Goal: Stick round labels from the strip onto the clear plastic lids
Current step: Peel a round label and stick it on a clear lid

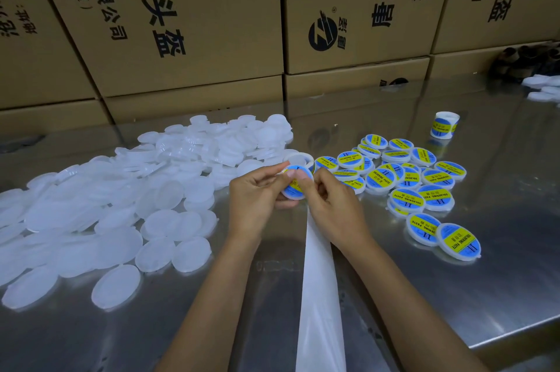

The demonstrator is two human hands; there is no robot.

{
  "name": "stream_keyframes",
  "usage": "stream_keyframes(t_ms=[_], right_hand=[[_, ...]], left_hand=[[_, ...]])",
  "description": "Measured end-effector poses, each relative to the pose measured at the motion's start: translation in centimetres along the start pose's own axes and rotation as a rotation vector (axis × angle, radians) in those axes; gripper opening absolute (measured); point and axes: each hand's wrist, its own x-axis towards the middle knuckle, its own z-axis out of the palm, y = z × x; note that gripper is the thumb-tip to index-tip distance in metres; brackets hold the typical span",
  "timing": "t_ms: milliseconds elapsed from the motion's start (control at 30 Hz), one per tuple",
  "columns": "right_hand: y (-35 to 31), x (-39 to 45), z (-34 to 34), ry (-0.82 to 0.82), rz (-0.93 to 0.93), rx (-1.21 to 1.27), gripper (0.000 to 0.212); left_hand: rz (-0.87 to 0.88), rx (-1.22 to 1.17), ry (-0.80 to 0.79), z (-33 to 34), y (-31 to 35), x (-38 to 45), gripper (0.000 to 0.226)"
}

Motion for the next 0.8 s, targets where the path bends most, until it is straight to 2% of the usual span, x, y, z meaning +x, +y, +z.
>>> stream_keyframes(t_ms=[133, 200, 433, 700, 800], right_hand=[[0.18, 0.06, 0.39, -0.024, -0.012, -0.059, 0.054], [0.31, 0.15, 0.51, -0.029, -0.017, -0.043, 0.049], [-0.1, -0.27, 0.26, -0.097, -0.044, -0.069, 0.036], [-0.21, -0.16, 0.33, -0.123, -0.004, 0.044, 0.041], [0.12, 0.06, 0.31, -0.105, 0.018, 0.066, 0.043]], left_hand=[[-0.003, -0.05, 0.083, 0.3, -0.11, -0.11, 0.003], [-0.016, -0.056, 0.092, 0.47, -0.15, -0.14, 0.01], [-0.035, 0.048, -0.057, 0.31, -0.05, -0.05, 0.022], [0.013, 0.06, -0.045, 0.07, -0.17, 0.02, 0.011], [0.002, 0.073, -0.084, -0.01, -0.1, 0.0, 0.018]])
